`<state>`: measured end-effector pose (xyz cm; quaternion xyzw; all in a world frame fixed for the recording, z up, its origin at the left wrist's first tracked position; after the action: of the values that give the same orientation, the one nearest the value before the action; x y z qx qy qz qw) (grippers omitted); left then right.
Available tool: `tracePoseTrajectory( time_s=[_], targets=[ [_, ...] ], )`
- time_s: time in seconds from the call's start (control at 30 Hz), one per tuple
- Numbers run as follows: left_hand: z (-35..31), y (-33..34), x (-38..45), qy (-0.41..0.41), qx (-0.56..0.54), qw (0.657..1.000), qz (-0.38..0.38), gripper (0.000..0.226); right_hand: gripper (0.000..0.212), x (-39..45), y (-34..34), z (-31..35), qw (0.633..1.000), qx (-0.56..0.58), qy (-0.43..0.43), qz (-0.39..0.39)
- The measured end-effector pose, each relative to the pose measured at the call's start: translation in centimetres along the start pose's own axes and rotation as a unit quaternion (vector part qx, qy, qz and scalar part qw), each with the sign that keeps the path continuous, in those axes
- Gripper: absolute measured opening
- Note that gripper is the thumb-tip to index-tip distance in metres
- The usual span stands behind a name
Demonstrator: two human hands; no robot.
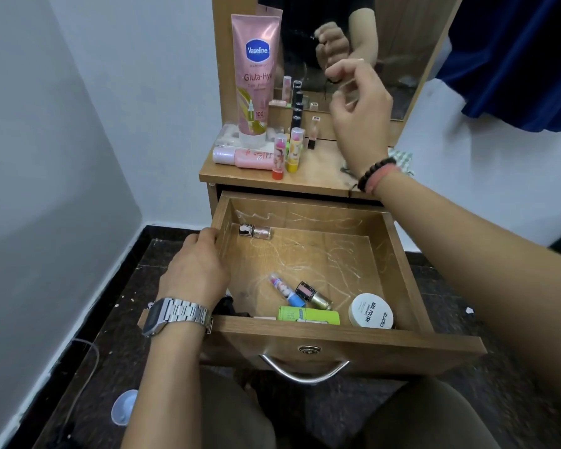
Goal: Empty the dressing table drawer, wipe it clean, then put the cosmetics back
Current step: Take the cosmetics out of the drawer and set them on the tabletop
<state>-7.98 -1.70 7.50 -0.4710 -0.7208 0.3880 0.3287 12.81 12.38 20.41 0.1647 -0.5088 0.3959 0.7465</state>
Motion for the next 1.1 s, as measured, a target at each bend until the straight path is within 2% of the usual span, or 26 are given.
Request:
tracePoseTrajectory(
  time_s=[0.07,0.1,0.17,0.23,0.27,0.33,0.47,0.57,0.7,0.8,0.87,0.93,1.0,1.1],
  targets=[
    [-0.1,0.0,0.0,0.000,0.000,1.000,0.000,0.052,0.024,-2.1,-1.1,3.0,0.993,0.023,-0.116,0.018],
    [-0.1,0.0,0.0,-0.001,0.001,1.000,0.000,0.052,0.024,-3.7,-1.1,4.1,0.984,0.041,-0.163,0.058],
    [-0.1,0.0,0.0,-0.002,0.001,1.000,0.002,0.052,0.026,-7.3,-0.3,5.4,0.949,0.042,-0.225,0.215],
    [0.0,0.1,0.0,-0.002,-0.006,1.000,0.004,0.051,0.026,-11.1,1.6,4.7,0.889,-0.038,-0.223,0.398],
    [0.0,0.1,0.0,-0.001,-0.007,1.000,0.005,0.050,0.026,-12.6,2.6,3.9,0.866,-0.076,-0.195,0.455],
    [0.0,0.0,0.0,-0.002,-0.008,1.000,0.005,0.049,0.027,-14.3,4.1,2.0,0.849,-0.125,-0.124,0.497],
    [-0.1,0.1,0.1,0.000,-0.007,1.000,0.000,0.046,0.029,-15.5,5.9,0.2,0.835,-0.190,-0.046,0.515],
    [0.0,0.1,0.3,-0.002,-0.006,1.000,-0.002,0.045,0.034,-16.3,7.1,0.5,0.817,-0.229,-0.062,0.525],
    [0.1,0.1,0.3,-0.001,-0.009,1.000,0.000,0.045,0.030,-16.6,7.7,0.9,0.806,-0.245,-0.079,0.533],
    [0.3,0.2,0.4,-0.001,-0.016,1.000,0.001,0.043,0.024,-15.9,6.4,2.2,0.827,-0.181,-0.085,0.525],
    [0.3,0.1,0.4,0.001,-0.015,1.000,0.002,0.046,0.024,-14.9,4.3,3.7,0.869,-0.091,-0.060,0.482],
    [0.2,-0.1,0.3,0.001,-0.013,1.000,0.003,0.050,0.026,-13.2,1.2,5.4,0.912,0.019,0.016,0.409],
    [0.1,-0.1,0.2,-0.004,-0.011,1.000,0.003,0.052,0.027,-10.9,-1.7,6.1,0.936,0.098,0.100,0.322],
    [0.0,0.1,0.1,-0.001,-0.006,1.000,0.000,0.051,0.030,-6.7,-4.1,3.5,0.953,0.096,0.204,0.202]
  ],
)
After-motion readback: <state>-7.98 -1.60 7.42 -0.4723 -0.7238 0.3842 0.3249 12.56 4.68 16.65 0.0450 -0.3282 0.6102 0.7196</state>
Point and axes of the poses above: each hand's wrist, its own x-axis towards the middle knuckle, its own y-axis out of the palm, z = x × y, the point moved 3 cm from there along x, towards the middle knuckle, and after that the axes turned 9 degrees about -z, right-handed, at the moved point
